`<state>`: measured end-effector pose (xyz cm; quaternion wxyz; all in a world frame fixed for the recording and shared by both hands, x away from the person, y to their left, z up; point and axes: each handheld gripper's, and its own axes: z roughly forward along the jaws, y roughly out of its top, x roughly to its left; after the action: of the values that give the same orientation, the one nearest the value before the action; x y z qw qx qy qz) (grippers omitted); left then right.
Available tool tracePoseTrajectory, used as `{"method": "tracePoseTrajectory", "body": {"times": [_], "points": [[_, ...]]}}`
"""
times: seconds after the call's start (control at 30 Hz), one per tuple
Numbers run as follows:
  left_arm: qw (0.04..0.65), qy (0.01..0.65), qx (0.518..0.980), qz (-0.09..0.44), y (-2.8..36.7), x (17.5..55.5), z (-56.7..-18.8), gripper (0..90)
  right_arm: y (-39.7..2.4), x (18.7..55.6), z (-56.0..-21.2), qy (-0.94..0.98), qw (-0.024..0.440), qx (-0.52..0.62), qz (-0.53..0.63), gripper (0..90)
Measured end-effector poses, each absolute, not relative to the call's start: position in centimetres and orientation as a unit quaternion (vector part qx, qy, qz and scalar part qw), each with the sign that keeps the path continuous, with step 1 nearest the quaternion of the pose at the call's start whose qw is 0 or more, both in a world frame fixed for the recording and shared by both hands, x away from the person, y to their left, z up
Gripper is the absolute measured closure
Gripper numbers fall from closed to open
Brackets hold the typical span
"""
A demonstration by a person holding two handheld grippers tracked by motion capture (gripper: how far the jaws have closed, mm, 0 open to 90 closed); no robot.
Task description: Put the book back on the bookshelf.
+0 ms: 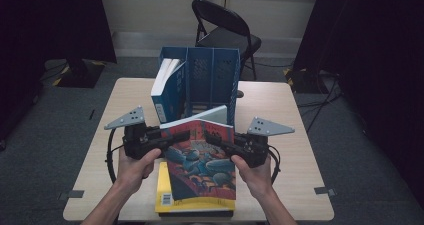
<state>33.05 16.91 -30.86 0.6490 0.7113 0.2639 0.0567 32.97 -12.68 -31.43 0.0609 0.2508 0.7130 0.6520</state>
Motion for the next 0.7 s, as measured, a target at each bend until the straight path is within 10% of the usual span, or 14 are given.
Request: {"method": "tracePoseTrajectory", "body": {"times": [0.7], "points": [[0.642, 0.230, 0.728, 0.069, 17.6, 31.2, -31.7, 71.7, -15.1, 32.2, -32.4, 0.720, 0.114, 0.266, 0.631, 62.5]]}}
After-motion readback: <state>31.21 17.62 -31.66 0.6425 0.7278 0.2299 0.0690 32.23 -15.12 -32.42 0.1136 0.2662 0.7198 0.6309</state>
